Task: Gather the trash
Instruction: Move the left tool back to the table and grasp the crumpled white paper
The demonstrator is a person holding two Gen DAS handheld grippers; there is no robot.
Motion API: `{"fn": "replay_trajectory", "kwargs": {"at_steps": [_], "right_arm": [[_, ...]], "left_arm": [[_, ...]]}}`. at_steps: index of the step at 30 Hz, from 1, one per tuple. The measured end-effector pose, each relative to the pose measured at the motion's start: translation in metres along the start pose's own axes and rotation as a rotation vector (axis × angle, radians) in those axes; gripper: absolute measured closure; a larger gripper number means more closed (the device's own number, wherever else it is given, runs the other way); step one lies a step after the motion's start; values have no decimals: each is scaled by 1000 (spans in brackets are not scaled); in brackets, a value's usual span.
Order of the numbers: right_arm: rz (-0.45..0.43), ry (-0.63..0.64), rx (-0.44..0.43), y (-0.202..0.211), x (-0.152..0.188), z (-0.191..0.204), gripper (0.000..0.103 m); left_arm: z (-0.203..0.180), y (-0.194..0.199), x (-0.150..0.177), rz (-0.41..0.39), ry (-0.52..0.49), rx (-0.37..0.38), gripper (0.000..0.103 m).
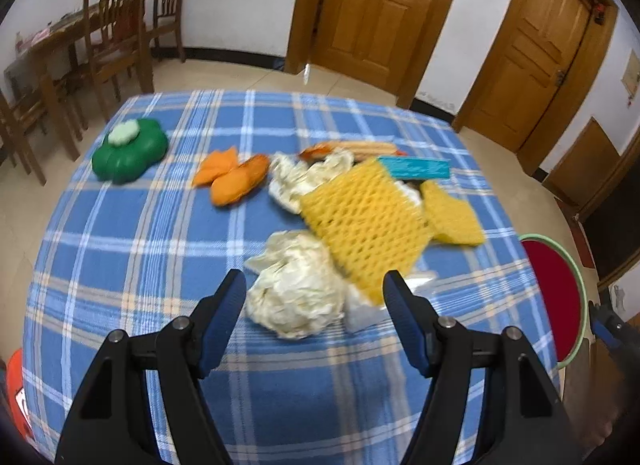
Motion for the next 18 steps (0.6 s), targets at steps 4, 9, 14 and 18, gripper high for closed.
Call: {"fn": "replay_trajectory", "kwargs": {"at_steps": [4,9,14,18], "right_arm": [[7,14,-2,-3,2,6,44],[18,26,-4,-5,4,12,44],[34,49,-12,-10,7,21,44],[51,68,-29,-13,10,33,43]], "left_arm": [[6,-11,7,36,29,-6,32],[16,-21,12,47,70,26,33],[23,-19,12,26,111,88,54],[25,-14,13,15,106,96,57]]}}
Point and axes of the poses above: each gripper's, at about its wrist camera, not at the fingertips, and y roughly against the way its jaws point, z to its left, x to its underside, the point moved 3 cm from there along -y, roughly the way its jaws point, and after that the axes turned 7 degrees about x, right-handed, at the moved point
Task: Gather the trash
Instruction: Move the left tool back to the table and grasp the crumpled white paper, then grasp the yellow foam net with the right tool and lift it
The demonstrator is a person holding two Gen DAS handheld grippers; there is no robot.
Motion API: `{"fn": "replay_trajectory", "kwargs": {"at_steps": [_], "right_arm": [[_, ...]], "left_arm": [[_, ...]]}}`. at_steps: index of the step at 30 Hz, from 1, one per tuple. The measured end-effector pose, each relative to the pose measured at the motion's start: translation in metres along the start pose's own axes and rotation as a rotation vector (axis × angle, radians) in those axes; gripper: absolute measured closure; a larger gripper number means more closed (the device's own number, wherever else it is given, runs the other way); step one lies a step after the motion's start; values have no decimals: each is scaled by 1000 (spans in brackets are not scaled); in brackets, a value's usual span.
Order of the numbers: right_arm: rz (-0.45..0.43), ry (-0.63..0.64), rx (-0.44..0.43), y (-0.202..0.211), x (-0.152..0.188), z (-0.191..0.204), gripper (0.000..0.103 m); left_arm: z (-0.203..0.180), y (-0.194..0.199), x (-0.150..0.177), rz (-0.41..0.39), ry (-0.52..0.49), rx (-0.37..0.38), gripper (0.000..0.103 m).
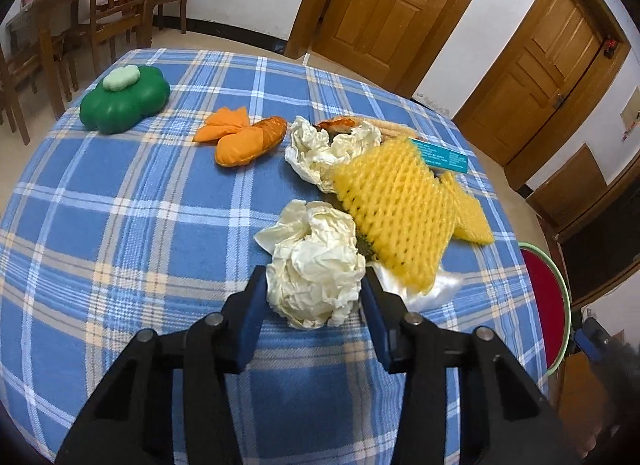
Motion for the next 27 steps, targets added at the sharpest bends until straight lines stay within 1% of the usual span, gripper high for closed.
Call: {"fn": "replay_trajectory", "kwargs": {"at_steps": [4,11,16,18,22,27], "right_arm": [[12,38,-18,-4,1,15,43],[46,117,-65,-16,4,57,42],[84,181,-107,-30,10,92,39],[105,207,-122,-37,12,109,36],[136,250,-147,-49,17,136,36],[141,303,-151,-64,17,168,36]], "left_arm": [[3,12,-2,-31,2,0,57],[17,38,-5,-93,0,-42,57],[26,50,-3,-111,-6,-64,57],[30,54,-3,-117,-2,-73,57],[42,60,-1,-126,12,-91,57],[52,65,1,-139,32,-97,57]]}}
Point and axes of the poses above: each gripper's, at about its wrist camera, not at the fingertips, and y roughly against the way its jaws point, z to its left, x to its underside, the point moved 3 cm from there along -y, roughly the way its jaws point, and after that the axes turned 7 degrees about x, right-handed, at the moved point
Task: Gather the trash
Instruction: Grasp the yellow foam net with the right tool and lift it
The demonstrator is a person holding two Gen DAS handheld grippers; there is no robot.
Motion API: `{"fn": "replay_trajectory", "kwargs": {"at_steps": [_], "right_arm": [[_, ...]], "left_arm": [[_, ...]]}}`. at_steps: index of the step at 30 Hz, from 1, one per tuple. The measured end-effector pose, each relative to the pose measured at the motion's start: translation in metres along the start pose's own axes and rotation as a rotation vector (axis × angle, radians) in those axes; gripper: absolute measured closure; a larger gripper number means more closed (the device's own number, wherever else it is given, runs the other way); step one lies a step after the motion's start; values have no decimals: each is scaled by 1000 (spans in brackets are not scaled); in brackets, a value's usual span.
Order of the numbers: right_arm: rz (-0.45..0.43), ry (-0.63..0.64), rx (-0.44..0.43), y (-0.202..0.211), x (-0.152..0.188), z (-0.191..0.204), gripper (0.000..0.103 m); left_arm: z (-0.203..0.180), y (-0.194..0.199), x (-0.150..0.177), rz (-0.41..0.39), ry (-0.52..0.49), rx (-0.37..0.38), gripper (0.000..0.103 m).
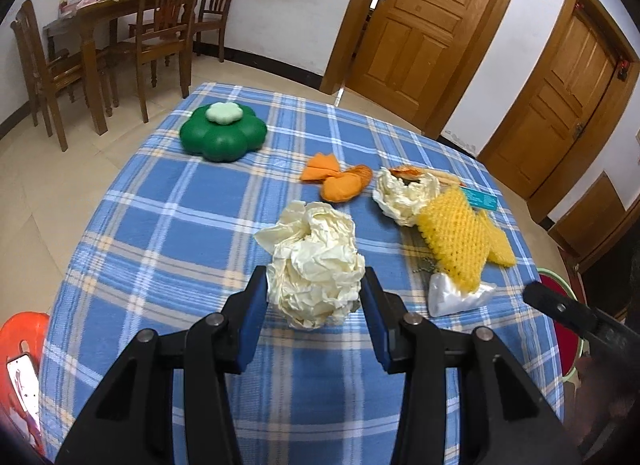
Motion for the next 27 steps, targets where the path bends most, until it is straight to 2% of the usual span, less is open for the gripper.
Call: {"fn": "replay_trajectory", "kwargs": {"at_steps": [7,11,16,22,27], "right_arm": [[43,9,-2,-35,-19,22,37],[73,-20,3,-53,-25,23,47],[99,-47,-31,-64,-25,22,60],[76,-31,-59,-61,-24,28,88],[17,-3,-95,-41,-24,31,91]], "left_arm": [[11,2,2,-6,17,-3,57],[14,0,4,0,23,1,57],[17,-2,5,6,29,7,57],[15,-3,6,10,28,13,57],[8,2,5,1,14,18,57]]}}
Point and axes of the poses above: each gripper's, at about its wrist camera, not at the fingertips, and y roughly against the way its jaws point, z to its left, x to its underside, the point moved 3 cm from there along -y, roughly the way its jaws point, and after that the axes turned 7 degrees about x, right-handed, at the moved point
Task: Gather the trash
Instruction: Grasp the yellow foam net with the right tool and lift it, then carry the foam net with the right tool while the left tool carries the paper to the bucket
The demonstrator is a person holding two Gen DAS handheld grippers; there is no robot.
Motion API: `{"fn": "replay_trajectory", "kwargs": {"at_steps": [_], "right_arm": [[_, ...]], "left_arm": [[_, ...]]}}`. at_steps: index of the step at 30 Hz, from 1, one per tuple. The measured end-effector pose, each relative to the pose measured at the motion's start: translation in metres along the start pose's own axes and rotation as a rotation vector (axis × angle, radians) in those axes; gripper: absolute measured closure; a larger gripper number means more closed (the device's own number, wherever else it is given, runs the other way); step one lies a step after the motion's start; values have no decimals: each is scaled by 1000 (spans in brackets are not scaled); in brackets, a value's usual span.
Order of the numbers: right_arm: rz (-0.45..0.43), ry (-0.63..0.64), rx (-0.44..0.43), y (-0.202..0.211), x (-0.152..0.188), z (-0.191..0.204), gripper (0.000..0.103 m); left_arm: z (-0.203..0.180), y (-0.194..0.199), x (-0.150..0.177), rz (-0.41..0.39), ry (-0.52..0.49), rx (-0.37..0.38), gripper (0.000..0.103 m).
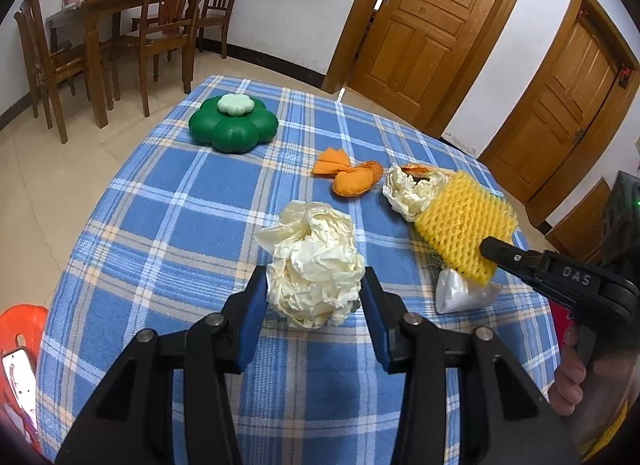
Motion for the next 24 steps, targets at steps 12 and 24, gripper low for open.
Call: {"fn": "replay_trajectory", "kwargs": {"at_steps": [12,24], "right_arm": [[-165,-67,7,71,3,-30,91],[-263,-140,87,127,15,-82,91]], "left_arm": [[-34,12,-2,-12,-68,51,57],[-92,9,1,62,-144,193,57]]}}
Point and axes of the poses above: each gripper's, at about its wrist camera, not at the fingertips, and y roughly against the way its jaws point, z to its left, x to its underside, the point moved 3 cm from there along -y, roughly the way its jaws point, and after that the axes turned 7 degrees about x, right-handed, at the moved point
